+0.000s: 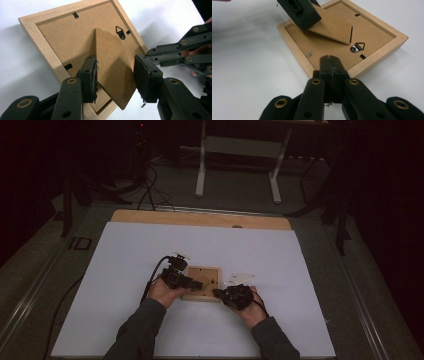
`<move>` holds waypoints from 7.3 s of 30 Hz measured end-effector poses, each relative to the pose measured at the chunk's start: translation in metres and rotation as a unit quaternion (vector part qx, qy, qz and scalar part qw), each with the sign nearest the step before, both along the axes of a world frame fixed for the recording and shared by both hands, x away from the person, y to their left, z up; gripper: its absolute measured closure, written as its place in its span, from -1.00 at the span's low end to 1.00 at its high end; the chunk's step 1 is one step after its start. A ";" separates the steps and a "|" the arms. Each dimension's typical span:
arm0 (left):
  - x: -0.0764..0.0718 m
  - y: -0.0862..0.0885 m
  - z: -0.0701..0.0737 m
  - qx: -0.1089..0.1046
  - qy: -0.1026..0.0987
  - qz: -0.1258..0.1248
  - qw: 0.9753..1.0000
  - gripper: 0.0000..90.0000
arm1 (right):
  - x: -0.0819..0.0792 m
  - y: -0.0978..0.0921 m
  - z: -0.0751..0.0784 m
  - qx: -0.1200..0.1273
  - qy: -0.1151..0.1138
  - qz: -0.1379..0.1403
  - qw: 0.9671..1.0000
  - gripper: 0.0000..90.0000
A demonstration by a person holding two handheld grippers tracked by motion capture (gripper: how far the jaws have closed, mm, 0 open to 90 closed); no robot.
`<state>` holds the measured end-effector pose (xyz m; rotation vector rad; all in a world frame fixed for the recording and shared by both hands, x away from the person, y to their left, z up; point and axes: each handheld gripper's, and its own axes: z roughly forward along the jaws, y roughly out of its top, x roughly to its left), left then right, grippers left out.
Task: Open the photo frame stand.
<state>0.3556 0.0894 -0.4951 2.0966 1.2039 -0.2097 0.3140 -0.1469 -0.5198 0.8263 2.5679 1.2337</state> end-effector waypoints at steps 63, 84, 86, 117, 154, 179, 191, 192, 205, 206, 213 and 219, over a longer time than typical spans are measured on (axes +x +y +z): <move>-0.061 -0.006 0.001 0.023 -0.247 -0.045 0.968 0.28 | 0.050 -0.020 0.009 0.092 0.105 -0.066 0.988 -0.11; -0.051 -0.009 -0.002 0.038 -0.246 -0.034 0.968 0.47 | 0.039 -0.023 0.031 0.093 0.022 -0.081 0.992 0.26; -0.050 -0.009 -0.003 0.041 -0.245 -0.033 0.968 0.47 | 0.039 -0.022 0.033 0.088 0.017 -0.081 0.993 0.27; -0.047 -0.012 -0.012 0.091 -0.269 -0.029 0.958 0.50 | 0.022 -0.007 0.042 0.042 -0.046 -0.062 0.996 0.27; -0.061 -0.003 -0.027 0.071 -0.243 -0.048 0.966 0.44 | -0.005 -0.002 0.033 0.031 -0.043 -0.038 0.998 0.11; -0.064 0.014 -0.023 0.056 -0.242 -0.021 0.968 0.27 | -0.005 -0.009 0.025 0.017 -0.020 -0.020 0.999 -0.14; -0.067 0.031 -0.018 0.041 -0.245 -0.004 0.969 0.31 | -0.005 -0.016 0.022 0.003 -0.004 -0.004 1.000 0.08; -0.068 0.032 -0.018 0.042 -0.245 -0.003 0.969 0.32 | -0.005 -0.017 0.022 0.002 -0.004 -0.003 1.000 0.11; -0.068 0.049 -0.015 0.028 -0.244 0.030 0.969 0.50 | -0.002 -0.031 0.021 -0.016 -0.004 -0.005 1.000 0.43; -0.068 0.050 -0.015 0.028 -0.244 0.033 0.969 0.50 | -0.001 -0.033 0.021 -0.016 -0.004 -0.008 1.000 0.46; -0.066 0.055 -0.013 0.022 -0.239 0.040 0.970 0.49 | 0.008 -0.040 0.023 -0.018 -0.013 -0.033 0.999 0.65; -0.064 0.055 -0.010 0.013 -0.243 0.039 0.969 0.58 | 0.017 -0.036 0.024 -0.010 -0.020 -0.047 0.999 0.75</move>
